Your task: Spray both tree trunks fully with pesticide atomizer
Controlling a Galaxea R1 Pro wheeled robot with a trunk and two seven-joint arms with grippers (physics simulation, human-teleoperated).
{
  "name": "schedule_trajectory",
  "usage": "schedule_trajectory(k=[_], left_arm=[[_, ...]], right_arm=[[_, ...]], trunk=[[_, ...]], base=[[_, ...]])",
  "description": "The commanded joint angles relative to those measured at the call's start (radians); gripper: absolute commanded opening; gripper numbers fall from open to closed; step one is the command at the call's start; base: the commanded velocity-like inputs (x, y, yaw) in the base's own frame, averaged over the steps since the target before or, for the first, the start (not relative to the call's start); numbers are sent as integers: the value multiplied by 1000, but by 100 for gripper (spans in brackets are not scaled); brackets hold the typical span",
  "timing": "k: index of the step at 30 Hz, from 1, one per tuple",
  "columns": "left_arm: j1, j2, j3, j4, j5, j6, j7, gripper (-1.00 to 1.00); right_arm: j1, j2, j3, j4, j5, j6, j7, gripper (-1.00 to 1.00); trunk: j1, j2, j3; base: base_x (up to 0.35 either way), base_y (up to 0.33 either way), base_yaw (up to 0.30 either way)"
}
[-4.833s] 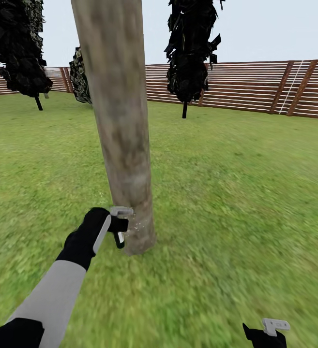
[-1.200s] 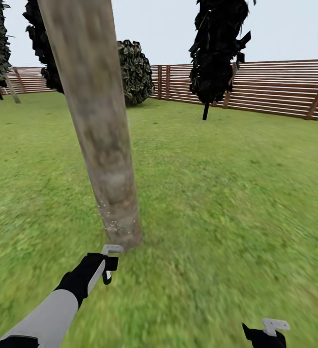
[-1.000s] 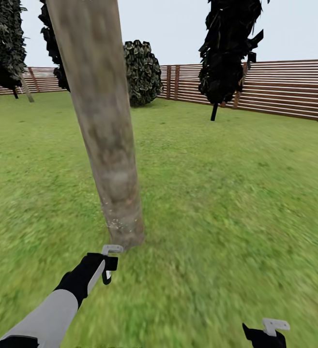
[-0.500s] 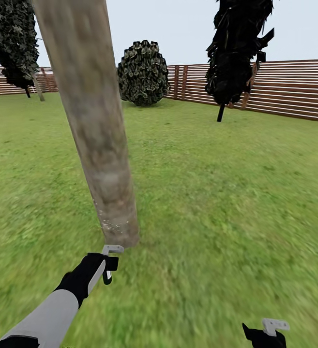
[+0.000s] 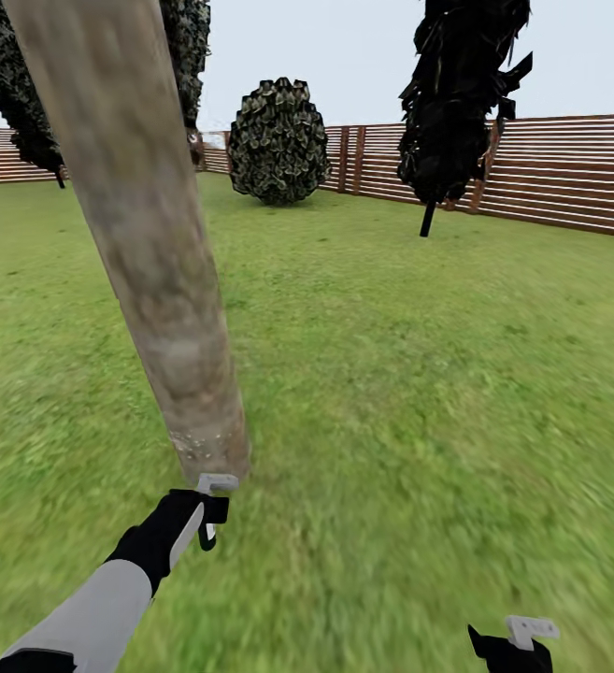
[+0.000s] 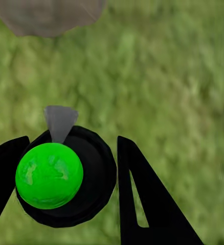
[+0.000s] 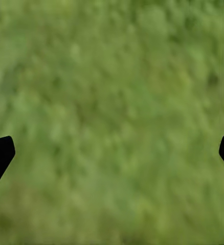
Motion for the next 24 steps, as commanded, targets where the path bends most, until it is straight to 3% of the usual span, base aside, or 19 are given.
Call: schedule_trajectory(k=[1,24], left_arm=[[0,-2,0,0,-1,0,0,-100],[0,-5,3,0,-5,0,0,-100]], right_arm=[[0,0,0,0,0,0,0,100],[0,3,0,0,1,0,-1,100]], trunk=[[0,0,0],[0,0,0]], base=[[15,-274,133],[4,-273,269]])
